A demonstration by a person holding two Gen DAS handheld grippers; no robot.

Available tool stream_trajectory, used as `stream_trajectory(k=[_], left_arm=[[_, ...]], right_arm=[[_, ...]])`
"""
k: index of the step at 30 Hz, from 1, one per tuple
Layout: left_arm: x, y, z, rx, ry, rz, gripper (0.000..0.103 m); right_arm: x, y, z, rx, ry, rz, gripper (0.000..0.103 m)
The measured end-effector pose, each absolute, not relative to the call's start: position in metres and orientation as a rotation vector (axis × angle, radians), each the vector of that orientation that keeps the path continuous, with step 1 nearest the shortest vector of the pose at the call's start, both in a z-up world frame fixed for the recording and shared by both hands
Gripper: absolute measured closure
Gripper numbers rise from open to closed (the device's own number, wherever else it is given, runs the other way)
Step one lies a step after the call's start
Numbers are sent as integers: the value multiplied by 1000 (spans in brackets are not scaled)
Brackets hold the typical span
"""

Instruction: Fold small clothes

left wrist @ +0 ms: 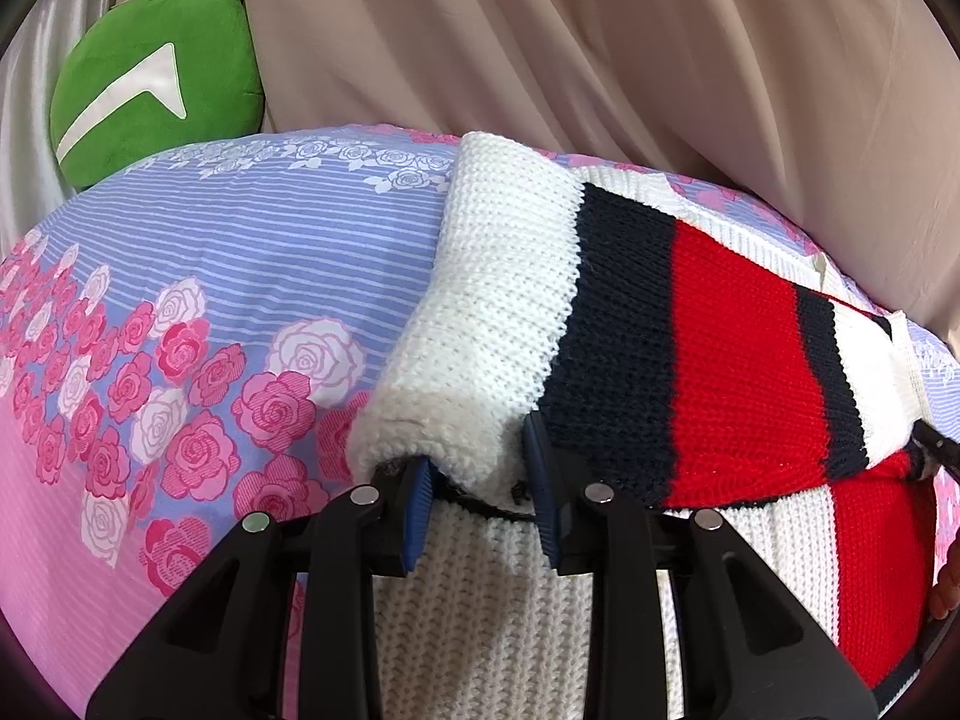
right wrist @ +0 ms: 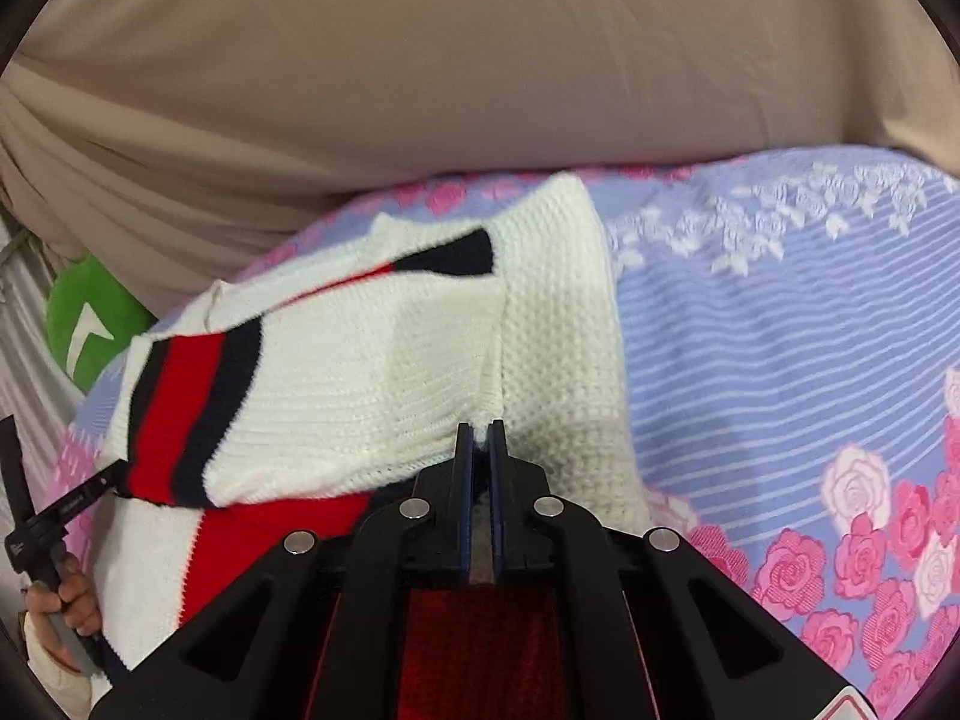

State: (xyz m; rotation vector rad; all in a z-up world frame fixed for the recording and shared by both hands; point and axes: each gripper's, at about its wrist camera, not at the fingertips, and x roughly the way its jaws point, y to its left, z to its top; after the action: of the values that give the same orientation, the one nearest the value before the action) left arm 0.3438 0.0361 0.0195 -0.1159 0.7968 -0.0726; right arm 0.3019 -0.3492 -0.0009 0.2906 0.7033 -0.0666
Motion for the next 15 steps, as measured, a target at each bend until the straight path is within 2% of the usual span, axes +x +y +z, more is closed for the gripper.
stream_trajectory(k=[5, 9, 10, 11, 13, 14, 15], left_arm=[[344, 36, 19, -114, 796, -74, 74], [336, 49, 22, -178, 788, -145, 67], [330, 52, 24, -182, 788, -157, 67], [319, 57, 27, -190, 786, -174, 66], [295, 65, 32, -188, 783, -187, 57], [278, 71, 35, -188, 791, -204, 48], [261, 76, 37, -188, 794, -226, 45]], right_arm=[[302, -346, -1, 283, 749, -85, 98], [254, -333, 18, 323, 721, -60, 96], [235, -330, 22, 314, 715, -61, 90], [212, -326, 26, 304, 711, -56, 89], [167, -322, 27, 294, 714, -45, 85], [139, -319, 25, 297, 721, -45, 75], [116, -317, 21, 298, 723, -49, 69]])
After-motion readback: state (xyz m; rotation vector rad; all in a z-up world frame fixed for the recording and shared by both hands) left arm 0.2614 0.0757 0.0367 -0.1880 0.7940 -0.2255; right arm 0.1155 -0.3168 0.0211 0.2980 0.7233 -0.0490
